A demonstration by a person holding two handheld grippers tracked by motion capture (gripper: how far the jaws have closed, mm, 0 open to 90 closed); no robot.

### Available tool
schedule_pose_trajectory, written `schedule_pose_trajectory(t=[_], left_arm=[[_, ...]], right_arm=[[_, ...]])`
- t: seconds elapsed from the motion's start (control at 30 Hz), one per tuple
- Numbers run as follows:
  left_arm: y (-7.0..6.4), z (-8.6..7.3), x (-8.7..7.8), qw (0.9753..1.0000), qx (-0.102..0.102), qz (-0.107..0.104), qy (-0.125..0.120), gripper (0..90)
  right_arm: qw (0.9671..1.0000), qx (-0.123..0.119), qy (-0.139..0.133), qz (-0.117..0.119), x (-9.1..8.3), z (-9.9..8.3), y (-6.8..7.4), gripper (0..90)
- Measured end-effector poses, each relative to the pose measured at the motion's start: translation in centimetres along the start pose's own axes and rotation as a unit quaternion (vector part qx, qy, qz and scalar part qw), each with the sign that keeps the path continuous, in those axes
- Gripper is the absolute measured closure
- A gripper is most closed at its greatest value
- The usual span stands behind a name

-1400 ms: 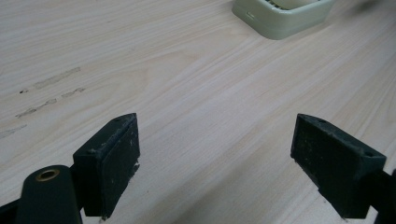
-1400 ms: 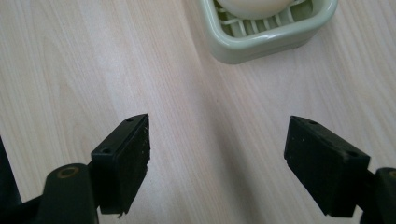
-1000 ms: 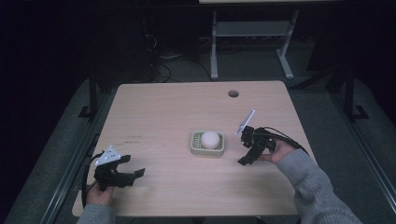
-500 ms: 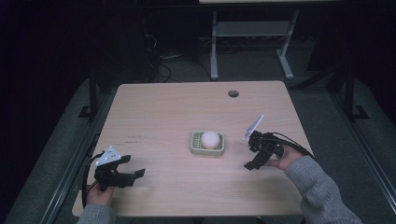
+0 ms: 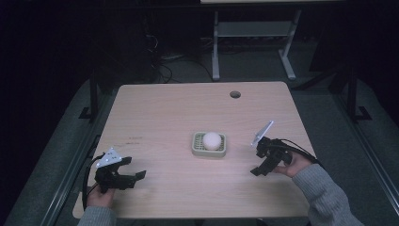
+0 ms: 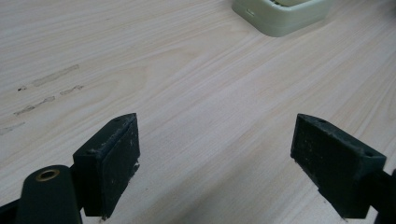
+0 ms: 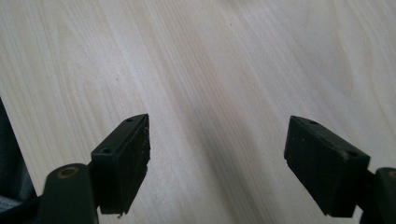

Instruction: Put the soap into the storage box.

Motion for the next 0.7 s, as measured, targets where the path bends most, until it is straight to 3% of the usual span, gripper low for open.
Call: schedule_pose_trajectory(t=[0.7], left_arm=[[-0.1, 0.0, 0.0, 1.0, 0.002, 0.002, -0.001, 15.3]], right_arm=[[0.9997, 0.013, -0.017, -0.005, 0.0, -2.9, 0.7, 21.9]])
Point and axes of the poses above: each handheld gripper's, and its own axes: x roughly forward along the jaws, z roughly out of its top, y roughly to its left, the point moved 1 cm from there along x, roughly forward along the jaws, and after that the axes turned 8 degrees about z, right-handed, at the moved point
